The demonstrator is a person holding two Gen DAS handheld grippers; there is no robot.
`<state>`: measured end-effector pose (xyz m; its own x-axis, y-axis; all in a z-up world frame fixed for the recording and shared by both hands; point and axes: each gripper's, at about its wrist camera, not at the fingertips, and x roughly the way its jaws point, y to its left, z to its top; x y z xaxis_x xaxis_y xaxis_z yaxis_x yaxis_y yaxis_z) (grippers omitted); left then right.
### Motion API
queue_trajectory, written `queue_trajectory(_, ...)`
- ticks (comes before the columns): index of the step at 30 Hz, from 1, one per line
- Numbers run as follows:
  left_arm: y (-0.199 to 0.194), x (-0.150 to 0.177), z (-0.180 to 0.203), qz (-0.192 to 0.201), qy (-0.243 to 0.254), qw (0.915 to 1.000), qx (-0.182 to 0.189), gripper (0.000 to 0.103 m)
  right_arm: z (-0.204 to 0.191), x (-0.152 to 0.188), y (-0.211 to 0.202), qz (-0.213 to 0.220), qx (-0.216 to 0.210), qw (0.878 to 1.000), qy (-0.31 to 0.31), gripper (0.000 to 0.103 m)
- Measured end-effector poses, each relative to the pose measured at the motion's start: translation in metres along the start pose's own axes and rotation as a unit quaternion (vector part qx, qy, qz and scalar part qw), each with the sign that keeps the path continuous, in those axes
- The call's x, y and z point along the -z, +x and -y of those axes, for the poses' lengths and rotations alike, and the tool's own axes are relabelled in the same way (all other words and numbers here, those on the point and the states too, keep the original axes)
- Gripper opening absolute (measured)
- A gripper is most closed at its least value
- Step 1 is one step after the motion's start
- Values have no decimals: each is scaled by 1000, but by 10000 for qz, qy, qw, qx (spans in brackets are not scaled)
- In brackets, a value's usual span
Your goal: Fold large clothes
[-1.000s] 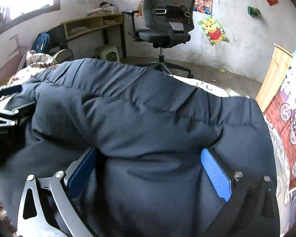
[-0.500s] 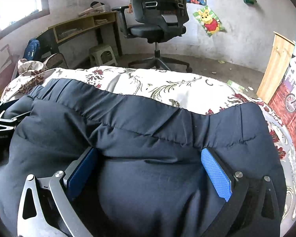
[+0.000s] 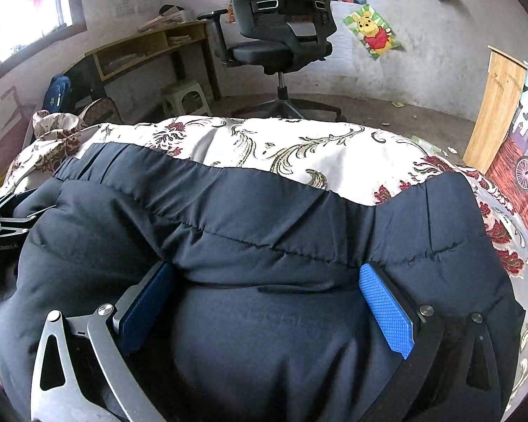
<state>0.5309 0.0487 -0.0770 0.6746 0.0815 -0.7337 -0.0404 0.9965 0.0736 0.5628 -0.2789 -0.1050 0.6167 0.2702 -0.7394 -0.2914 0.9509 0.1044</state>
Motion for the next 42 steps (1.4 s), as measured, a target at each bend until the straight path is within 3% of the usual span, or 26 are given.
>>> queue_trajectory(29,4,5,2,-19,-102,9999,121,103,0,0,0,29,18,10000,-10,102)
queue_trajectory(34,-1,9,-2,113,-181,9996,184,103,-5,3,-7,267,193,9994,-98,102)
queue_trajectory(42,-22,11,4,237,-88,9997,-38,103,-14,12,-40,811,870,9927,-190,102)
